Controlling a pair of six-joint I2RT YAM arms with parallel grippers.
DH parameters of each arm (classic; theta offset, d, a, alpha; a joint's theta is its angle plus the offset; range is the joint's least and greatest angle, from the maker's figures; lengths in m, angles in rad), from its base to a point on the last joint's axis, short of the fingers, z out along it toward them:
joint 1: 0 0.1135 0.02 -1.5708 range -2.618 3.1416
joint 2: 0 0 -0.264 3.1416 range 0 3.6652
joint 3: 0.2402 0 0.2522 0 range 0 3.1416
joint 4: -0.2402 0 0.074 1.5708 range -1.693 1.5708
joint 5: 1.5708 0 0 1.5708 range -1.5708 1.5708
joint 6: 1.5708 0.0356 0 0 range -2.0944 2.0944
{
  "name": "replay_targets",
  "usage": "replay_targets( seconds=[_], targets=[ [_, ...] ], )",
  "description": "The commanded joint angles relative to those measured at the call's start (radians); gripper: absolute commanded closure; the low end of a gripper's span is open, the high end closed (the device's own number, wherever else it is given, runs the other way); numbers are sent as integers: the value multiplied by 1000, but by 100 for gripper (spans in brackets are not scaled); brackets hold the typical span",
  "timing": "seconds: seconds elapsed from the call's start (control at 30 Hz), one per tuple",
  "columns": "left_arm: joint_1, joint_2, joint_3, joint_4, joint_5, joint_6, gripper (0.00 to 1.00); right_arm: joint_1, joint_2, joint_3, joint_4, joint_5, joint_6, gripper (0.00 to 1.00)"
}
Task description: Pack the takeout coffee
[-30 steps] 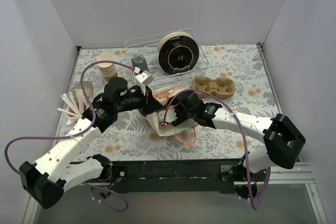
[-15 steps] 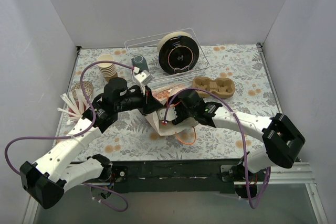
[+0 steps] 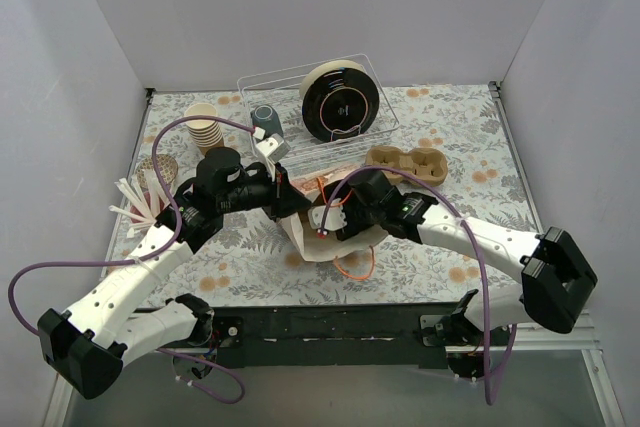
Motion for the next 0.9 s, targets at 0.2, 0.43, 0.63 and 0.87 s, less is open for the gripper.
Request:
replay_targets(
  seconds=[0.2, 0.43, 0.63, 0.87],
  targets=[
    [2, -8, 60, 18, 60, -33, 100, -5, -93, 85, -188, -23, 37, 16],
    [2, 8, 83, -1, 60, -33, 100, -4, -113, 120, -285, -40, 54, 10],
    [2, 15, 89, -12, 66, -33, 100, -2, -132, 143, -352, -40, 71, 9],
    [2, 33, 102, -24, 73, -30, 100, -4, -150, 169, -437, -97, 94, 2]
  ],
)
